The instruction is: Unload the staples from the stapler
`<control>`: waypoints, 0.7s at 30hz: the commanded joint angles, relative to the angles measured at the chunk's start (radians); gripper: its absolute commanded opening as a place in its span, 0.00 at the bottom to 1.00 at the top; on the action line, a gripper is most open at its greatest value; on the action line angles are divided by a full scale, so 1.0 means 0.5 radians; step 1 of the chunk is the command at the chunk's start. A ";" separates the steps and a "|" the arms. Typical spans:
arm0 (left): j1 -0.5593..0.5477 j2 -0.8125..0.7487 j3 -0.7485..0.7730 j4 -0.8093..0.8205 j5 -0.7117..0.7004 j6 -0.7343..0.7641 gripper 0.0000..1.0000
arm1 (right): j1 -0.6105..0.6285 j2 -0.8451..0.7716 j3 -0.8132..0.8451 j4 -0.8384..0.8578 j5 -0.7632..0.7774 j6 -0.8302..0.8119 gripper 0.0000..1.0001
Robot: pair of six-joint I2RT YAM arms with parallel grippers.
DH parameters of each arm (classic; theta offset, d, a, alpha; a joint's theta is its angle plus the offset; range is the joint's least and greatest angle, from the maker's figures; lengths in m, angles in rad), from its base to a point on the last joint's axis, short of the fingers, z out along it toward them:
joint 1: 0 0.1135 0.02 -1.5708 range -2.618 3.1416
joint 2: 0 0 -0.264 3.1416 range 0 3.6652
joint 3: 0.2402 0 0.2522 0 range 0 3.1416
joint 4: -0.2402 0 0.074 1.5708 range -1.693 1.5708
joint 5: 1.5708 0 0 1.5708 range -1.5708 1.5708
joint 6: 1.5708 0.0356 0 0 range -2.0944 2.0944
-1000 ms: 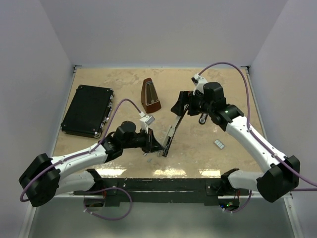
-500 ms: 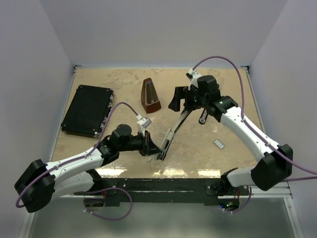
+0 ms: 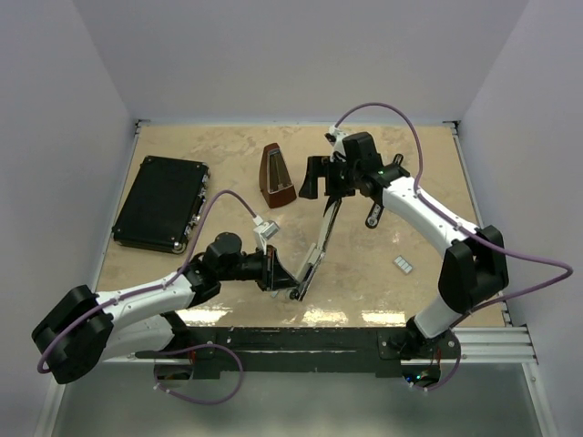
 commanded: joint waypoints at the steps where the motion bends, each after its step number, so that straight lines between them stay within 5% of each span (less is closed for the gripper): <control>1: 0.014 -0.033 -0.006 0.504 0.111 -0.079 0.00 | -0.002 0.033 0.145 0.111 -0.005 0.005 0.98; 10: 0.063 -0.033 -0.098 0.673 0.050 -0.278 0.00 | -0.005 0.230 0.424 0.019 0.047 0.014 0.97; 16: 0.066 -0.027 -0.116 0.811 0.010 -0.438 0.00 | -0.131 0.362 1.013 -0.281 0.182 -0.016 0.97; 21: 0.078 -0.131 -0.073 0.661 -0.149 -0.426 0.00 | -0.137 0.117 0.882 -0.215 0.145 0.033 0.96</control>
